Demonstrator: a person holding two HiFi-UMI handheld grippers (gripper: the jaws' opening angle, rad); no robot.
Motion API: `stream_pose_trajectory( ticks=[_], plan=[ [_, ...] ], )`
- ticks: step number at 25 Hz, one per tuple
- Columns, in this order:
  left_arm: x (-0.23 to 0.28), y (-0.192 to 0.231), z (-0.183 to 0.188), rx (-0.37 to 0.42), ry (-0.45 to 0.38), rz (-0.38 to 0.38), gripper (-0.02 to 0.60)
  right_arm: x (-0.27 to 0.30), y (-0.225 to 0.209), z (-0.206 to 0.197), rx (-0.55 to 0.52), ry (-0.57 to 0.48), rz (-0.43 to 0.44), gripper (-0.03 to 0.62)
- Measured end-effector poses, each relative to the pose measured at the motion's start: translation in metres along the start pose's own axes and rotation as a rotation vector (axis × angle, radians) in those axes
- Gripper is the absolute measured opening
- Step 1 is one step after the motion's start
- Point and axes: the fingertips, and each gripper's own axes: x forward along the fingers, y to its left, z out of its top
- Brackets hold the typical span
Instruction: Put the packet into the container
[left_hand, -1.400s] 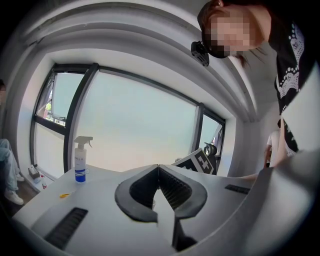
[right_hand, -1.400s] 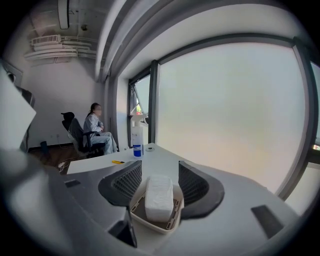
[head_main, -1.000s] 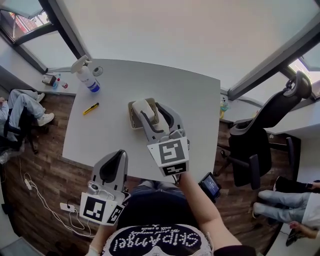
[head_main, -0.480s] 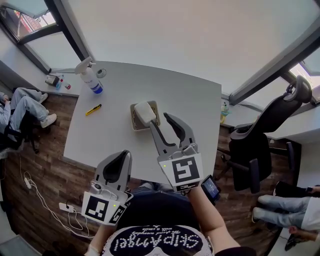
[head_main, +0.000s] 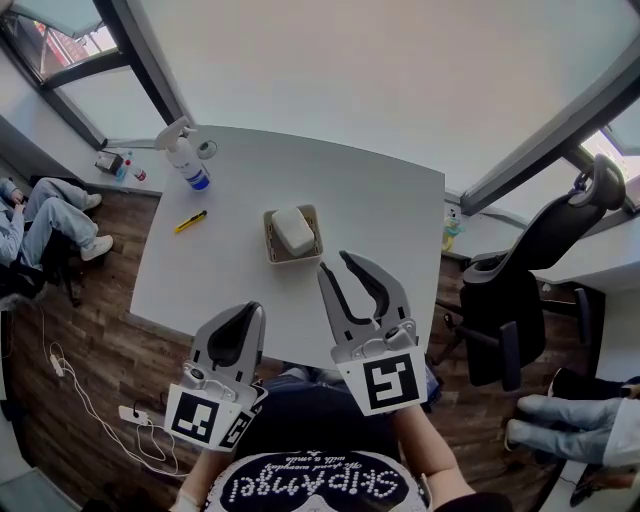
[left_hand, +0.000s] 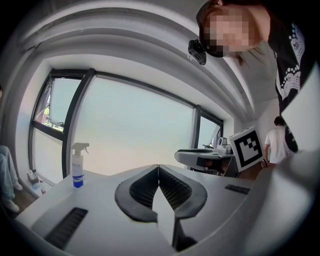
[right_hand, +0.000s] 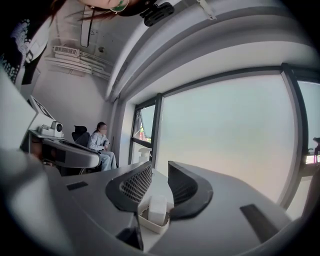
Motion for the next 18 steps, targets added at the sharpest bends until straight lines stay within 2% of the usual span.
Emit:
stream_pose_trajectory(
  ticks=[7, 18],
  plan=[
    [0.002, -0.005, 0.0, 0.005, 0.003, -0.015, 0.008, -0.026, 0.002, -0.01, 0.065, 0.012, 0.016, 0.094],
    [0.005, -0.012, -0.003, 0.008, 0.016, -0.047, 0.008, -0.055, -0.003, -0.028, 0.081, 0.078, -0.003, 0.064]
  ],
)
